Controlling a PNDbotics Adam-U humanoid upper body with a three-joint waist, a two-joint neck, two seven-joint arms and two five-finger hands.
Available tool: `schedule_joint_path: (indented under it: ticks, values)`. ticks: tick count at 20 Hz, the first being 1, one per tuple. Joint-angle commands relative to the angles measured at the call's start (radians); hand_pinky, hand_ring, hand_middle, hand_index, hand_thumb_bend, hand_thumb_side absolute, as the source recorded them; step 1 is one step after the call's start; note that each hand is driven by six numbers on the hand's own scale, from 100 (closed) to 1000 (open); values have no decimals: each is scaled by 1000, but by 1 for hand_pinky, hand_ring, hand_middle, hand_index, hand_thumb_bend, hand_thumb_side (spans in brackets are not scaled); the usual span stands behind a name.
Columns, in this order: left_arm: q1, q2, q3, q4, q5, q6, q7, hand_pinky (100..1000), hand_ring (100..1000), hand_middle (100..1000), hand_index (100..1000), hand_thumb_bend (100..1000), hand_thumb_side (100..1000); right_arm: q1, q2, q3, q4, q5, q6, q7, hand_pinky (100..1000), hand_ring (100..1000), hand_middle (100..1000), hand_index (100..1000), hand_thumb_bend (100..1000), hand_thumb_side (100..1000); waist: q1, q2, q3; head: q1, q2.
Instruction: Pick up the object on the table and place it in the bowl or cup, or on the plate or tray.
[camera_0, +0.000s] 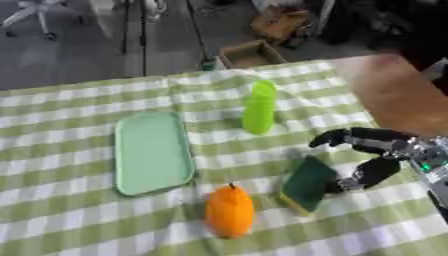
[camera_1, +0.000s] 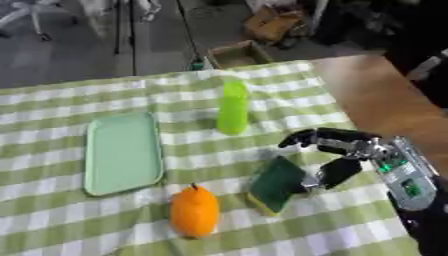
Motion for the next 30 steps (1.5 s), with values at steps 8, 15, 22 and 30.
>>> schedule_joint_path:
  ticks: [8,15,22,30]
  values:
    - [-4,26,-3,-20,1,-5,-12,825,698,759,851,395,1000,-34,-31,70,-26,39,-61,94,927,968,920,950,708,497,-19,-128,6,-8,7]
    - [-3,26,-5,-20,1,-6,-17,824,697,760,852,394,1000,-54,-35,124,-17,123,-108,118,925,964,916,947,699,481,-22,-128,11,-14,12]
    - [-4,27,-6,-20,-1,-7,-21,824,697,759,852,393,1000,-66,-40,161,4,160,-142,123,926,966,917,947,690,461,-24,-127,16,-15,14]
    - [-2,33,-7,-20,-4,-9,-27,825,698,759,853,393,1000,-80,-83,199,15,207,-187,123,918,959,912,944,686,456,-34,-130,20,-14,21]
